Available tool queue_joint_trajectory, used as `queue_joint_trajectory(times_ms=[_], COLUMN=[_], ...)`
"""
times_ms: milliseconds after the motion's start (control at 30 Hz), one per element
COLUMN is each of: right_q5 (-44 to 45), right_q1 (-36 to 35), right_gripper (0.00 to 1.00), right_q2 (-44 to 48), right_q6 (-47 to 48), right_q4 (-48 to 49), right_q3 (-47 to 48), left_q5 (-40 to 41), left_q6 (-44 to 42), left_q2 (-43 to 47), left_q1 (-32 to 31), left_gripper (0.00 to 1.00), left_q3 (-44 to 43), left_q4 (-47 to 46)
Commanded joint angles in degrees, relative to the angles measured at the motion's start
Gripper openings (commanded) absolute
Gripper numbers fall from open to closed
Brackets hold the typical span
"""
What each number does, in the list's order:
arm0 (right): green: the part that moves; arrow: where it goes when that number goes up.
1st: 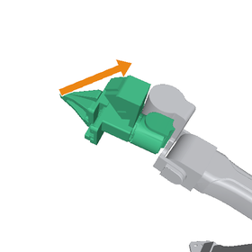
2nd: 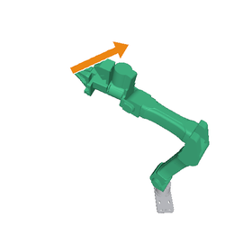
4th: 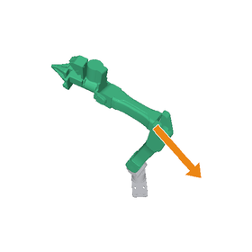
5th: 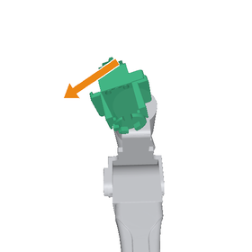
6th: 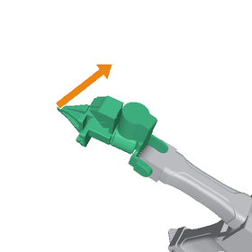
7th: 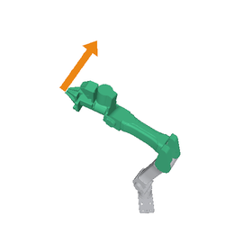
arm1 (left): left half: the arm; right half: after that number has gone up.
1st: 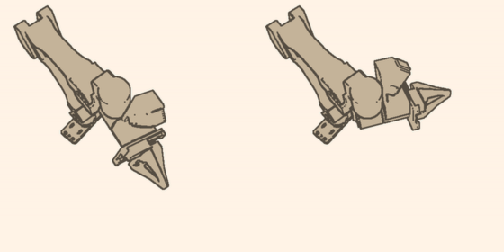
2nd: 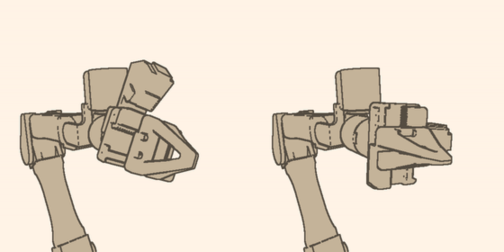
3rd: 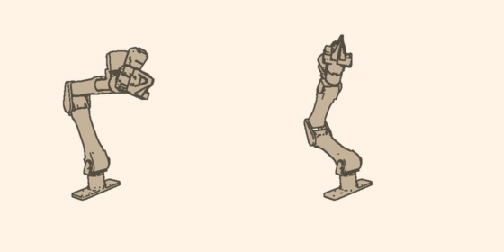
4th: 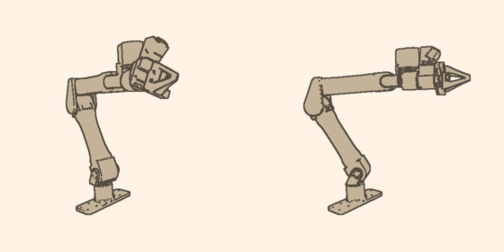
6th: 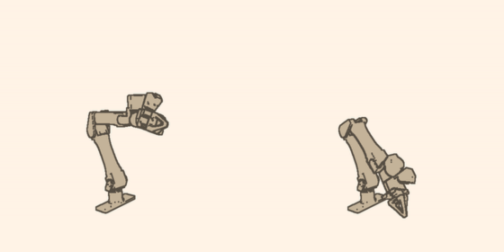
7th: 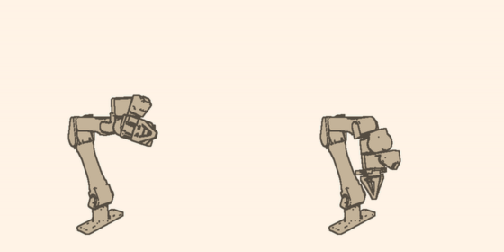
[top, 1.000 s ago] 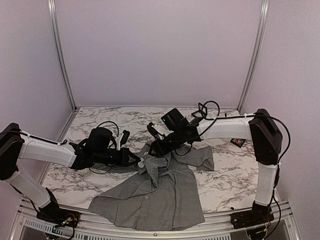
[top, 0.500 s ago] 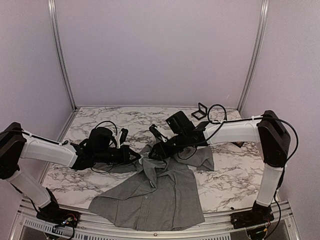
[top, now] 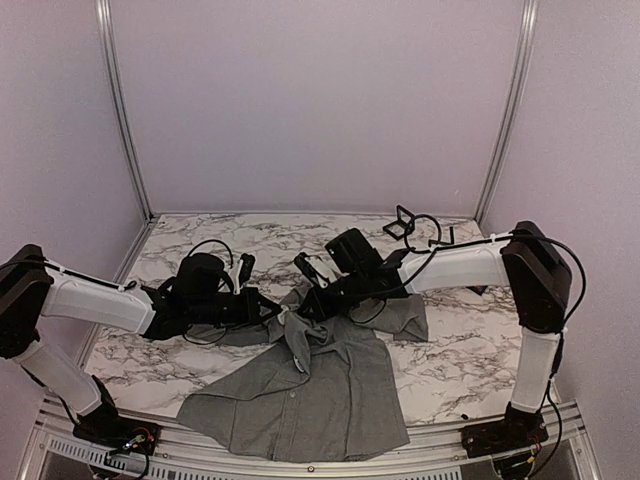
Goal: Remove the brooch from the garment
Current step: Pick up the crumpled clothing from the center of the board, then pick up the brooch from the crumpled clothing.
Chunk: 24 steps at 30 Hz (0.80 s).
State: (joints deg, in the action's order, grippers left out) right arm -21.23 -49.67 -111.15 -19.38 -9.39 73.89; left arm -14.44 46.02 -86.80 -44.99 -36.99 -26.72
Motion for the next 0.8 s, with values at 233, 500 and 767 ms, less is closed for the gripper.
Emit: queue_joint_trajectory(times_ms=[233,500,767], right_q5=[12.83,15.71,15.96], right_q1=[-5.32,-7.29,-7.36], right_gripper=[0.00,0.00,0.00], right_q2=[4.86,4.75,3.71], right_q6=[6.19,7.85,8.00], right_q4=[0.61,0.64,-0.01], right_q3=[5.18,5.65,7.12], left_q5=[0.95,-3.06,-6.13], left_q6=[-0.15,-4.78,-8.04], left_q2=[5.35,5.83,7.13], left_q1=[3.10,5.74,5.84], left_gripper=[0.28,0.24,0.24], left_q3=[-4.34,-10.85,-12.38], left_q4=[13.19,25.76,31.67])
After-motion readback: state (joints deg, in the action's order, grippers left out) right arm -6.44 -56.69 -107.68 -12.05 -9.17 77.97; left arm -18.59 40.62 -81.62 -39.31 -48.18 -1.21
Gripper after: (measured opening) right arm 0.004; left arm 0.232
